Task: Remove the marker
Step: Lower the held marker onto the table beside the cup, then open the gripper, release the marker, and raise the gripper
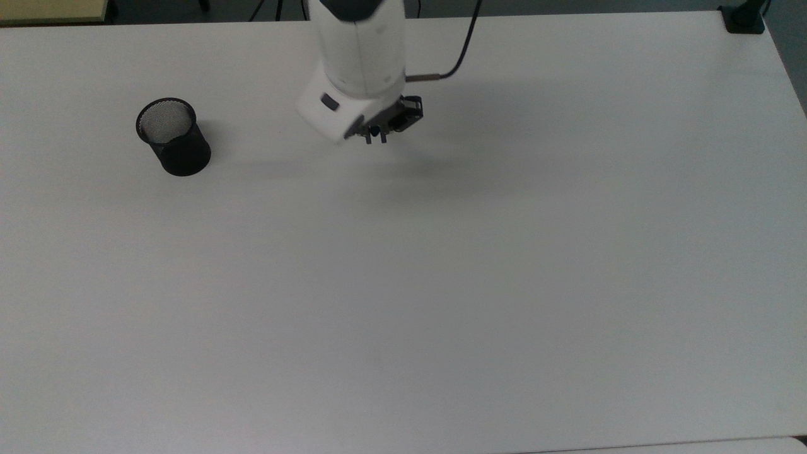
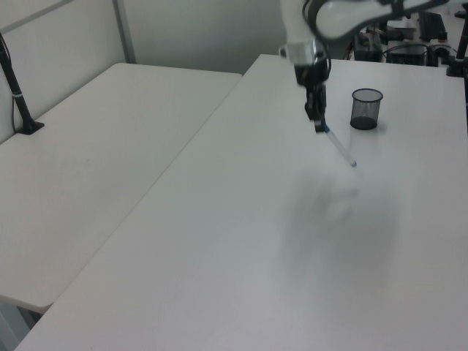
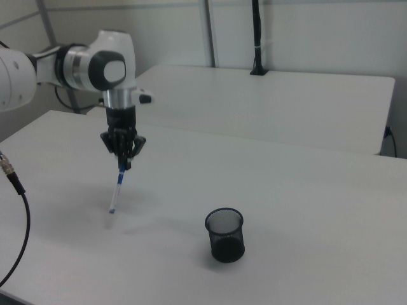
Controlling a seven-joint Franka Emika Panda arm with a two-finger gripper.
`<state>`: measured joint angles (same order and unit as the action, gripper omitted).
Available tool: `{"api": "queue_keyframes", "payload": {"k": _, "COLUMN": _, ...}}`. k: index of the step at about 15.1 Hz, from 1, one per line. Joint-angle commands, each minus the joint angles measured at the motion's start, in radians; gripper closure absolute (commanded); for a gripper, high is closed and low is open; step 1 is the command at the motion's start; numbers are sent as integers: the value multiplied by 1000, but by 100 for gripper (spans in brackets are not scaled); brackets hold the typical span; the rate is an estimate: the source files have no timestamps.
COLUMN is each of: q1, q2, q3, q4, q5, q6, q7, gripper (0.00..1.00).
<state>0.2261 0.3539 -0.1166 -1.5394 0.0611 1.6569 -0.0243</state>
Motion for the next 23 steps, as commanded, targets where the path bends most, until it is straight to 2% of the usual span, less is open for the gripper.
{"api": "queue_keyframes", "payload": {"k": 1, "q1": 44, "q2": 62, "q3": -15, "q4": -30, "q5": -6, "q6": -14, "q7": 1, "gripper": 90}}
{"api": "queue_keyframes", "payload": {"k": 3, "q1": 45, "q2": 86, "q3": -17, "q4": -30, "q5": -10, "q6": -13, "q7": 1, "gripper": 90}}
{"api": "queue_keyframes", "payload": {"k": 4, "q1": 44, "q2": 115, "q3": -17, "q4": -27, "q5": -24, "q6": -8, "q7": 1, "gripper": 86}}
{"api": "queue_keyframes", "payload": {"k": 6, "q1": 33, "q2": 126, "q3": -21, "q4": -27, "q5": -35, "q6": 39, "q7": 4, "gripper": 71}}
{"api": "queue_keyframes", "payload": {"k": 7, "q1": 32, "q2": 126, "q3": -24, "q4": -25, "q5": -35, "q6": 47, "q7": 26, "gripper": 60}}
{"api": "queue_keyframes", "payload": {"k": 9, "q1": 32, "q2": 117, "q3": -28, "q4": -16, "q5": -38, "q6": 47, "q7": 47, "gripper": 47}}
{"api": "queue_keyframes", "payload": {"k": 12, "q1": 32, "q2": 73, "q3": -31, "q4": 18, "q5": -84, "q6": 49, "q7": 148, "gripper": 10}}
{"api": "queue_keyframes", "payload": {"k": 13, "q1": 30, "q2": 47, "q3": -34, "q4": 16, "q5": -86, "q6": 49, "q7": 165, "gripper": 0}}
{"api": "queue_keyframes", "payload": {"k": 17, "q1": 15, "q2": -117, "q3": -34, "q4": -7, "q5": -83, "q6": 23, "q7": 197, "gripper": 0}}
{"api": "queue_keyframes", "payload": {"k": 20, "q1": -5, "q2": -296, "q3": -32, "q4": -177, "q5": -83, "q6": 76, "q7": 158, "gripper": 0}}
{"api": "queue_keyframes", "payload": {"k": 21, "q1": -29, "q2": -346, "q3": -32, "q4": -203, "q5": -80, "q6": 76, "q7": 147, "gripper": 0}}
{"api": "queue_keyframes", "payload": {"k": 23, "q1": -63, "q2": -377, "q3": -32, "q4": -199, "q5": -78, "q6": 35, "q7": 83, "gripper": 0}}
